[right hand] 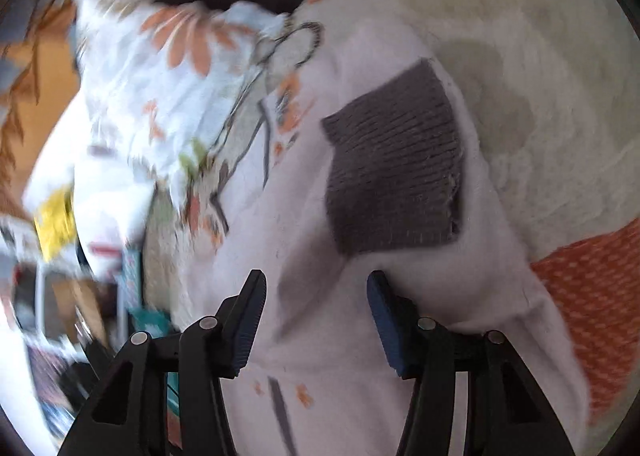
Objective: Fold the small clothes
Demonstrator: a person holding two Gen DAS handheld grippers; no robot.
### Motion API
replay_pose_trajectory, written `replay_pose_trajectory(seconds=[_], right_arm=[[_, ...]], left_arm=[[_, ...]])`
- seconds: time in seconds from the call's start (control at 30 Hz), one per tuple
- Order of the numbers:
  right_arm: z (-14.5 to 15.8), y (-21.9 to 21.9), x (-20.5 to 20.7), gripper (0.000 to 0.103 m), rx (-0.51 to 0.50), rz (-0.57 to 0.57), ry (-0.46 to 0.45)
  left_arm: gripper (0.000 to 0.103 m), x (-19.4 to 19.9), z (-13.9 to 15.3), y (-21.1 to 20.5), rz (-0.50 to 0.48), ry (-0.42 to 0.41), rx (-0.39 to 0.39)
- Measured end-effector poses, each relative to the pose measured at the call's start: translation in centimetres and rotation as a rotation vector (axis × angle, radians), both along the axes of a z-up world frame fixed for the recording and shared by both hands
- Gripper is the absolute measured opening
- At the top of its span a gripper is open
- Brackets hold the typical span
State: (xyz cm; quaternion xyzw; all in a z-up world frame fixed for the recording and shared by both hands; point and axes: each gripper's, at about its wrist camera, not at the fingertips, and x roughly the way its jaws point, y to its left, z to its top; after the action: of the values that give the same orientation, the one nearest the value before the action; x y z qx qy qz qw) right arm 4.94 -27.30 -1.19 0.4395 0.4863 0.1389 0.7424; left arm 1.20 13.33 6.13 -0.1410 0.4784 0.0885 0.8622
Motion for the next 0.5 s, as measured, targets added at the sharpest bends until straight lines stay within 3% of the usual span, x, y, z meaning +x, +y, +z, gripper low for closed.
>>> replay_pose_trajectory(seconds=[0.1, 0.17, 0.2, 0.23, 0.4, 0.47, 0.5], right_arm=[[-0.4, -0.8, 0.8, 0.058, 0.065, -0.094, 0.009], [-0.3, -2.0, 1.2, 0.048, 0.074, -0.156, 0.003], [0.0, -2.5, 1.3, 0.022, 0.045, -0.178, 0.004], [0.3, -2.9, 1.2, 0.009, -0.004, -0.175, 0.004], [2.5, -2.7, -0.5, 0.012, -0.243, -0.123, -0.046], [2.8, -3.8, -1.8, 0.030, -0.348, -0.150, -0.045], [2.8, -4.4, -2.6, 0.046, -0.384, -0.170, -0.041]], left_arm=[[0.048, 0.0, 0.0, -0.3, -0.008, -0.001, 0.010], [0.048, -0.1, -0.2, -0.4, -0.007, 0.005, 0.012], [0.048, -0.1, -0.2, -0.3, -0.005, 0.007, 0.008], [0.048, -0.1, -0.3, -0.2, -0.002, 0.009, 0.004], [0.048, -0.3, -0.5, 0.3, 0.011, 0.027, 0.019], [0.048, -0.7, -0.7, 0.4, 0.007, 0.039, 0.018], [0.048, -0.8, -0.8, 0.4, 0.004, 0.041, 0.019]])
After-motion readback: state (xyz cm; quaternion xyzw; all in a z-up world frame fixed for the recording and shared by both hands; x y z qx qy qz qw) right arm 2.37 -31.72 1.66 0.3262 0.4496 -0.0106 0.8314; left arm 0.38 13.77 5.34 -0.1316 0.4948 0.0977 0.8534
